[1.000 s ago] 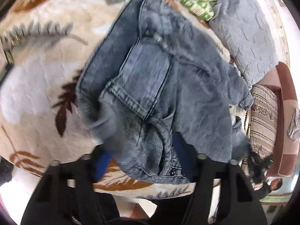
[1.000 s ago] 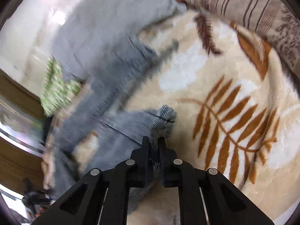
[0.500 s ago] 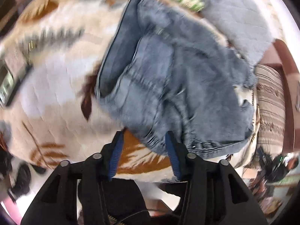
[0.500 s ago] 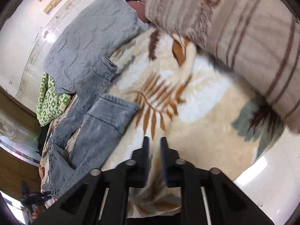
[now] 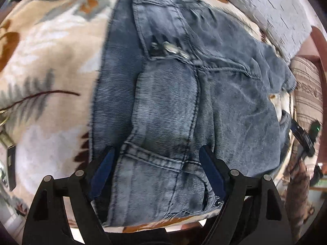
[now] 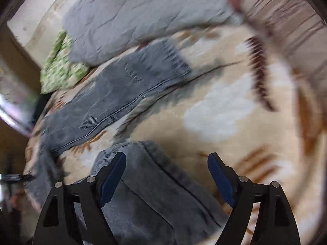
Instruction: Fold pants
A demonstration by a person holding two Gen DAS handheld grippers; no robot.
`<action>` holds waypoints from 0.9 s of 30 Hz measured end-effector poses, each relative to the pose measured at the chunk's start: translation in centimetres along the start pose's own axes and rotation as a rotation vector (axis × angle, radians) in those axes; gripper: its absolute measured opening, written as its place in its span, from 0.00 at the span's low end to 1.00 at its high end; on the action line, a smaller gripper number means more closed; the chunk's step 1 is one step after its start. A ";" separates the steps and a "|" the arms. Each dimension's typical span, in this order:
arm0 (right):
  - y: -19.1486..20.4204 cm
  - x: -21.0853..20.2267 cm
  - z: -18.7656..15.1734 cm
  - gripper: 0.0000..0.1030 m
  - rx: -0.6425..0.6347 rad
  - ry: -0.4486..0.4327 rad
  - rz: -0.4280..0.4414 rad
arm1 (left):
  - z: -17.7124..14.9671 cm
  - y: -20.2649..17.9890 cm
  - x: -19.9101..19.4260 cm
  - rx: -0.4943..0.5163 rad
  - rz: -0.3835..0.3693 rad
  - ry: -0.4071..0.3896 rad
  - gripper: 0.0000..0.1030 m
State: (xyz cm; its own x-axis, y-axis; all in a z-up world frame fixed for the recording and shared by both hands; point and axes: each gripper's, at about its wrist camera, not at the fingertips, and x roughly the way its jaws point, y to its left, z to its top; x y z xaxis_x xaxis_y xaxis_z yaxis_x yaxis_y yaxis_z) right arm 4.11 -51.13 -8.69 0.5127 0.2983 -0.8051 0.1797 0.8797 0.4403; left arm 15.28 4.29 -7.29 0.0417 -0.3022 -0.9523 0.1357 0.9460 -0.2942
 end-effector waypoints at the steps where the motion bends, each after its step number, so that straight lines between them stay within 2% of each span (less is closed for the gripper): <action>1: 0.5 0.1 -0.4 0.66 -0.052 0.016 0.002 | -0.1 -0.3 -0.3 0.022 -0.014 -0.008 0.82; 2: 1.3 0.1 -0.7 0.50 -0.116 0.023 -0.020 | -0.4 -0.6 -0.6 0.045 -0.024 -0.021 0.82; 3: 1.9 -0.1 -1.1 0.12 -0.141 0.029 -0.036 | -0.5 -0.9 -0.6 0.055 -0.016 -0.038 0.82; 5: 2.6 -1.7 -1.9 0.13 -0.143 -0.017 -0.059 | -1.1 -1.4 -1.2 0.074 -0.013 -0.066 0.80; 8: 2.6 -6.4 -3.1 0.13 -0.095 -0.167 -0.045 | -2.3 -2.1 -2.5 0.095 0.003 -0.119 0.80; 10: 0.8 -8.3 -3.5 0.13 -0.009 -0.227 -0.106 | -2.7 -2.3 -2.5 0.104 0.052 -0.132 0.80; 12: -1.9 -8.3 -3.9 0.13 0.079 -0.218 -0.166 | -2.4 -2.1 -1.5 0.082 0.086 -0.101 0.79; 15: -4.9 -6.6 -4.8 0.17 0.174 -0.144 -0.252 | -2.4 -1.4 -0.5 0.036 0.125 -0.066 0.73; 16: -5.5 -6.7 -5.4 0.24 0.218 -0.141 -0.248 | -2.6 -1.2 -0.7 0.021 0.121 -0.070 0.73; 18: -5.9 -8.1 -6.2 0.28 0.272 -0.190 -0.194 | -3.5 -0.8 -1.9 0.002 0.071 -0.082 0.72; 19: -6.0 -9.4 -6.9 0.43 0.306 -0.226 -0.168 | -4.2 -0.4 -2.8 0.001 0.047 -0.091 0.72; 21: -6.2 -10.9 -8.1 0.65 0.345 -0.251 -0.130 | -5.6 -0.3 -4.3 0.008 0.004 -0.116 0.72; 23: -5.9 -11.6 -9.8 0.66 0.373 -0.265 -0.088 | -7.6 -0.1 -5.4 0.008 -0.082 -0.135 0.76; 25: -5.8 -11.8 -11.6 0.66 0.413 -0.269 -0.014 | -8.7 0.1 -5.8 -0.003 -0.133 -0.164 0.81; 27: -6.1 -11.4 -13.0 0.66 0.461 -0.266 0.053 | -9.0 -0.7 -5.3 -0.019 -0.145 -0.191 0.81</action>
State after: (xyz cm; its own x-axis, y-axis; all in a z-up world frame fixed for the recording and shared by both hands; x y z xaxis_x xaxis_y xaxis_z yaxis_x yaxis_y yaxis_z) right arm -13.73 -55.04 -7.35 0.7154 0.1807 -0.6749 0.4676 0.5938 0.6547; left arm 6.06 6.28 -2.72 0.2098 -0.4498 -0.8681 0.1355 0.8927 -0.4298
